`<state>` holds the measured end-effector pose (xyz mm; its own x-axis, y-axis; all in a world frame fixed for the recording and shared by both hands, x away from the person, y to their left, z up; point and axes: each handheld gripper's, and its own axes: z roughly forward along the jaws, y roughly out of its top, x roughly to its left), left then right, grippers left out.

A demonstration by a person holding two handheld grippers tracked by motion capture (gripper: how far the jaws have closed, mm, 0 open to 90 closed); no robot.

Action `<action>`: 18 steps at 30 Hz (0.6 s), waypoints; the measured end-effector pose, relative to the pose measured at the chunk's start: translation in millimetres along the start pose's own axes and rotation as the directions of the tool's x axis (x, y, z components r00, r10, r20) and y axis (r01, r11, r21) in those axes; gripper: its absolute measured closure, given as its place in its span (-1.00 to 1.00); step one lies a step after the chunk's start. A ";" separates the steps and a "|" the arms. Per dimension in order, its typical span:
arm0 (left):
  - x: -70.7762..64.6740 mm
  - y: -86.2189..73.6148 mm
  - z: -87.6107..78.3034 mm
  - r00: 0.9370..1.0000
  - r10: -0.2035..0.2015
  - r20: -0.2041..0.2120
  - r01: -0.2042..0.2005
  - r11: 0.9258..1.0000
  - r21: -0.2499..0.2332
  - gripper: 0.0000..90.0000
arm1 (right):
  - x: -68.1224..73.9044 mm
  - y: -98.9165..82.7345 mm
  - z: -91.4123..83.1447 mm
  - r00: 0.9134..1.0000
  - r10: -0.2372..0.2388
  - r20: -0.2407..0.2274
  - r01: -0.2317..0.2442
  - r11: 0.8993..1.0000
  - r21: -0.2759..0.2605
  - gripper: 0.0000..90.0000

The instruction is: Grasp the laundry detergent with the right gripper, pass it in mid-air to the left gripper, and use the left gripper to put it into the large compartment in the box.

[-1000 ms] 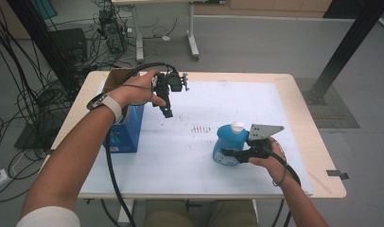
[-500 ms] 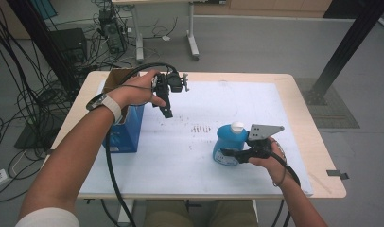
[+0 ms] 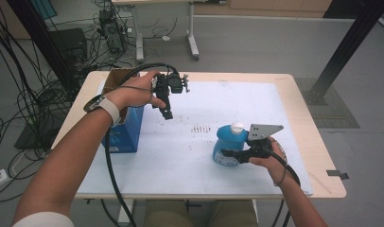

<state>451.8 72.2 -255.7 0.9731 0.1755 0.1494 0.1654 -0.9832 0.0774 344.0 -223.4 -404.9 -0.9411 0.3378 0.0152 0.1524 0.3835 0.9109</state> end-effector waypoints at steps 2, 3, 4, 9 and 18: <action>-2.4 0.3 -2.5 1.000 0.002 0.001 -0.002 1.000 -0.005 -0.82 | 0.5 0.8 0.0 1.000 -0.003 -0.005 0.003 1.000 0.004 -0.05; -4.1 0.5 -4.0 1.000 0.005 0.001 -0.005 1.000 -0.006 -0.83 | 0.8 1.4 -0.2 1.000 -0.003 -0.008 0.003 1.000 0.008 -0.05; -6.7 1.0 -5.9 1.000 0.009 0.002 -0.009 1.000 -0.007 -0.83 | 1.1 2.1 -0.3 1.000 -0.004 -0.011 0.004 1.000 0.009 -0.05; -17.8 3.2 -17.5 1.000 0.022 0.002 -0.022 0.999 -0.043 -0.86 | 1.4 8.9 -1.7 0.999 -0.009 -0.041 0.009 1.000 0.013 -0.05; -41.3 8.5 -35.8 0.998 0.055 0.013 -0.054 0.996 -0.073 -0.87 | 1.5 32.8 -5.4 0.993 -0.047 -0.112 0.049 0.999 0.011 -0.05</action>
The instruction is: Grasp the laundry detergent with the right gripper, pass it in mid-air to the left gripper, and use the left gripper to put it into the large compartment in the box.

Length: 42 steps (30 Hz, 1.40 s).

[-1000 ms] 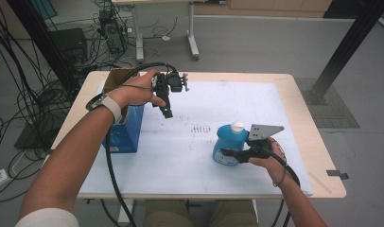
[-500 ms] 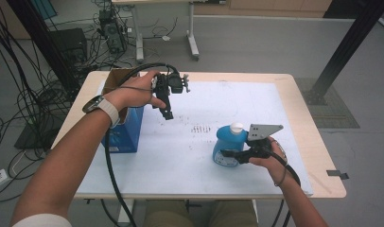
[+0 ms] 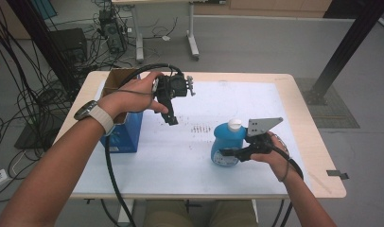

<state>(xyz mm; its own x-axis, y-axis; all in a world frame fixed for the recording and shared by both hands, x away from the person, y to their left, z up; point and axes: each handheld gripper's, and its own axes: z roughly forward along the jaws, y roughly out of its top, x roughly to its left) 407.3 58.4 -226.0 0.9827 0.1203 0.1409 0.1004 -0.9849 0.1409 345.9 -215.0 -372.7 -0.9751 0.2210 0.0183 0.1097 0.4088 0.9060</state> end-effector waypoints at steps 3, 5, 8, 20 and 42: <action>-7.6 3.4 -7.1 1.000 0.011 0.005 -0.011 1.000 -0.020 -0.88 | -0.5 8.8 -0.9 1.000 -0.018 -0.016 0.018 1.000 0.000 -0.05; -13.5 6.7 -12.0 1.000 0.020 0.009 -0.020 0.999 -0.029 -0.89 | -0.8 14.2 -1.6 0.999 -0.025 -0.027 0.024 1.000 -0.002 -0.05; -20.7 11.4 -16.9 0.999 0.039 0.014 -0.039 0.998 -0.040 -0.89 | -1.0 22.6 -2.3 0.999 -0.039 -0.038 0.039 0.999 -0.002 -0.05; -31.8 20.9 -26.8 0.998 0.040 0.049 -0.037 0.998 -0.056 -0.88 | -5.0 39.2 -1.6 0.994 -0.075 -0.076 0.075 0.997 0.003 -0.05; -43.2 40.2 -32.7 0.995 0.050 0.088 -0.043 0.996 -0.081 -0.88 | -10.7 47.0 15.3 0.985 -0.082 -0.154 0.086 0.996 0.019 -0.05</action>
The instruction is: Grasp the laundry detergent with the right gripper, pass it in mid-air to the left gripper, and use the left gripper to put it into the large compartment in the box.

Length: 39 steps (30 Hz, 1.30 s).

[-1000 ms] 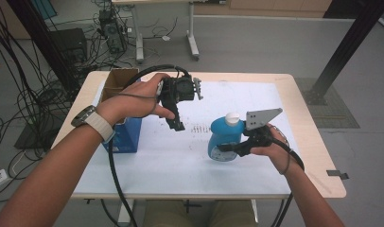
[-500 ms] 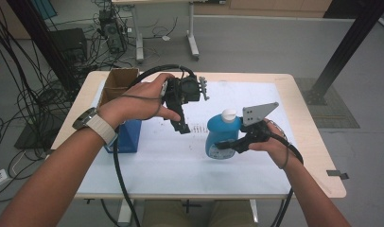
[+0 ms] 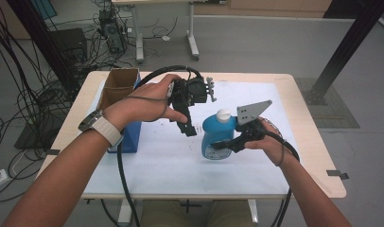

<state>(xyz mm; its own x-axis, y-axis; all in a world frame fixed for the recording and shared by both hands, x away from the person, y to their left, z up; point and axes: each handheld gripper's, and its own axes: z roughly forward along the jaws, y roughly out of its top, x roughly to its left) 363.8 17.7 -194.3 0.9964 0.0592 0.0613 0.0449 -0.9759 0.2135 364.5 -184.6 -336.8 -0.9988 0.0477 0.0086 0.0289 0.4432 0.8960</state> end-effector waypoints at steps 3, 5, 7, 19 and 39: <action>-1.4 4.3 -0.6 1.000 0.003 0.010 -0.003 1.000 0.001 -0.88 | -0.9 1.6 2.6 1.000 0.001 -0.008 -0.001 1.000 0.003 -0.05; -2.2 6.7 -1.3 1.000 0.006 0.012 -0.006 1.000 0.001 -0.88 | -1.8 2.8 4.5 1.000 0.000 -0.015 0.000 1.000 0.004 -0.05; -2.5 9.2 -2.2 1.000 0.011 0.013 -0.011 1.000 -0.001 -0.88 | -2.3 4.1 6.3 1.000 0.003 -0.023 -0.003 1.000 0.004 -0.05; -3.6 18.5 -2.2 1.000 0.004 0.019 -0.004 1.000 0.001 -0.89 | -6.0 9.1 15.1 0.999 -0.005 -0.048 0.005 1.000 0.012 -0.05; 1.0 29.7 3.8 0.999 0.004 0.045 -0.004 1.000 0.006 -0.89 | -9.3 10.6 21.1 0.998 0.001 -0.061 0.000 1.000 0.012 -0.05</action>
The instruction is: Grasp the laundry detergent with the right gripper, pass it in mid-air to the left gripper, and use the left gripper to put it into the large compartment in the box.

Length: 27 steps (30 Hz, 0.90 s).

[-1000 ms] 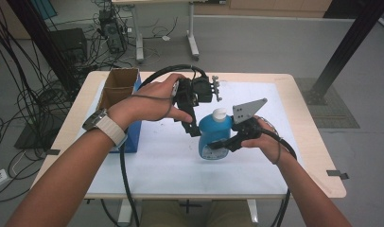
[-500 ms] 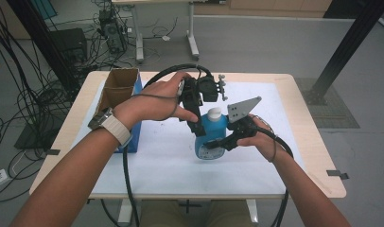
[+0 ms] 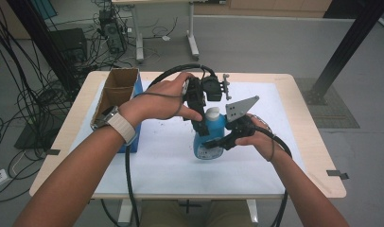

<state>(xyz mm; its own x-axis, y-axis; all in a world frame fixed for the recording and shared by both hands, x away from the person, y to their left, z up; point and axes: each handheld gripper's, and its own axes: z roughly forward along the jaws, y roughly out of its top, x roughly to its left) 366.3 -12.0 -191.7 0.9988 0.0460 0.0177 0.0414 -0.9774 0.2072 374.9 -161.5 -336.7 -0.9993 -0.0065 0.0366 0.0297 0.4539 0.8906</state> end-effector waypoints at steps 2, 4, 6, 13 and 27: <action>0.1 1.0 0.4 1.000 0.001 -0.001 -0.001 1.000 0.000 -0.89 | 0.0 -0.2 0.1 1.000 0.008 0.000 -0.008 1.000 0.000 -0.05; 0.7 1.4 1.2 1.000 -0.001 0.000 0.001 1.000 0.003 -0.89 | -0.3 -0.3 0.2 1.000 0.005 -0.001 -0.005 1.000 0.001 -0.05; 1.0 1.6 1.5 1.000 -0.001 0.000 0.001 1.000 0.005 -0.89 | -0.4 -0.5 0.5 1.000 0.010 -0.002 -0.010 1.000 0.000 -0.05; 1.4 2.8 2.0 1.000 -0.002 0.002 0.002 1.000 0.002 -0.88 | -0.8 -0.7 1.2 1.000 0.011 -0.007 -0.011 1.000 0.004 -0.05; 2.5 2.6 3.3 1.000 -0.007 0.006 0.007 1.000 -0.001 -0.88 | 0.2 -1.1 1.4 1.000 0.013 -0.007 -0.013 1.000 0.012 -0.05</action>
<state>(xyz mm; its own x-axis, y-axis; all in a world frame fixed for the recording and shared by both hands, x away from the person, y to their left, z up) 369.1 -15.2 -194.3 0.9986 0.0517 0.0102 0.0485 -0.9769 0.2080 374.6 -160.7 -338.3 -0.9987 -0.0066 0.0514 0.0425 0.4650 0.8843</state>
